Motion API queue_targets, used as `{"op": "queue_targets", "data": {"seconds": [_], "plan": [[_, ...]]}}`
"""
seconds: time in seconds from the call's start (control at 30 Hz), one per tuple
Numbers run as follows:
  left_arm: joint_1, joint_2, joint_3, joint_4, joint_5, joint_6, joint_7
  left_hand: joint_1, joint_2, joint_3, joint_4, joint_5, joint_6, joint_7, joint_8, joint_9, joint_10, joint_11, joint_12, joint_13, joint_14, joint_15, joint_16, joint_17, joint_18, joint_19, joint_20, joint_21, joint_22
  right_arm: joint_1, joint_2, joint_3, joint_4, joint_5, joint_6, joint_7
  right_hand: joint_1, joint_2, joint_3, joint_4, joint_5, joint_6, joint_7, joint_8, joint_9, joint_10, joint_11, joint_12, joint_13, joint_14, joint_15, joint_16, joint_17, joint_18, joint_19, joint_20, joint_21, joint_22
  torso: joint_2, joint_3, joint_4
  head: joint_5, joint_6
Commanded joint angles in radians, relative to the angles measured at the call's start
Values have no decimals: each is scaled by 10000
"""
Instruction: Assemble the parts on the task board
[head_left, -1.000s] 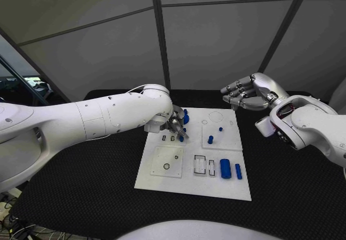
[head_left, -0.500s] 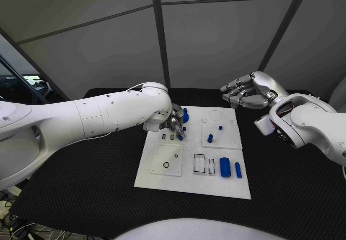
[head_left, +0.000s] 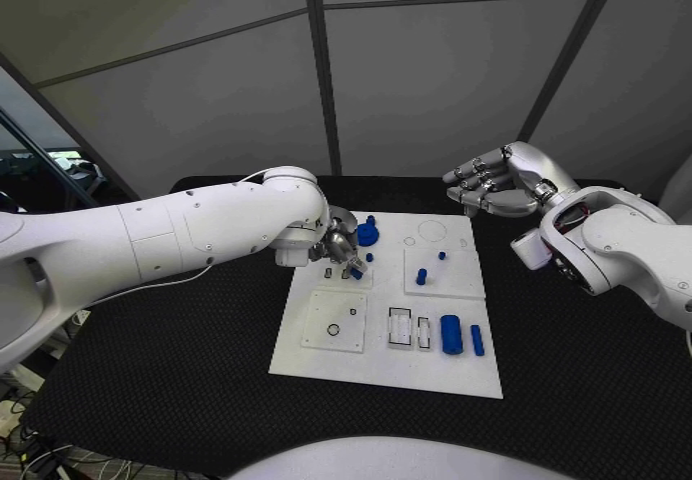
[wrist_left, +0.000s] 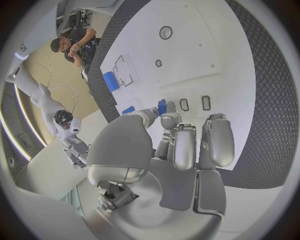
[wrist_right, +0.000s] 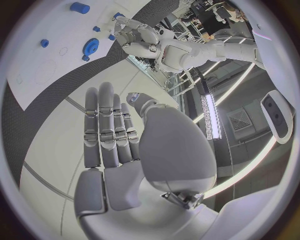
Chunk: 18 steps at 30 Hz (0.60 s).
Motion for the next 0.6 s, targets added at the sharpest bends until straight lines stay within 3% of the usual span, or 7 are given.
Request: {"op": "queue_targets", "data": {"seconds": [0.03, 0.33, 0.53, 0.6], "plan": [[35, -316, 52, 427, 326, -1215, -36, -181, -27, 1540, -1374, -48, -56, -12, 76, 89, 97, 14, -31, 16, 462, -8, 88, 576, 60, 57, 1, 29, 32, 24, -51, 9, -36, -8, 29, 38, -43, 16, 7, -69, 51, -11, 72, -33, 0, 76, 10, -35, -11, 70, -12, -33, -3, 121, 77, 7, -34, -13, 26, -2, 80, -41, 2], [21, -1286, 91, 1390, 550, -2670, -54, -391, -106, 1841, -1519, -59, -31, -36, 138, 203, 181, -9, 5, 93, 507, -27, 163, 675, 71, 41, -13, -15, 8, 24, -137, 9, -137, 13, 0, 77, -44, 19, 14, -75, 64, -13, 75, -36, -1, 65, 15, -50, -23, 65, -9, -49, -3, 120, 75, 8, -40, -16, 50, 23, 186, -127, 5], [-100, -1637, 60, 1605, 365, -3449, -55, -499, -137, 1970, -1568, -61, -10, -49, 161, 251, 220, -21, 10, 111, 530, -39, 200, 725, 66, 59, -24, -3, 34, 25, -162, 8, -144, 15, -10, 73, -47, 20, 23, -83, 77, -14, 81, -39, -1, 45, 23, -74, -42, 56, -4, -72, -4, 118, 71, 9, -49, -21, 54, 59, 218, -191, -1], [-160, -1677, 49, 1633, 254, -3624, -58, -538, -163, 2031, -1602, -61, -4, -57, 170, 271, 237, -29, 14, 122, 539, -46, 216, 746, 61, 73, -29, 10, 55, 25, -174, 8, -141, 16, -12, 68, -48, 20, 24, -84, 78, -14, 82, -39, -1, 42, 24, -77, -45, 55, -3, -75, -5, 118, 71, 9, -50, -21, 50, 53, 220, -226, -7]]}}
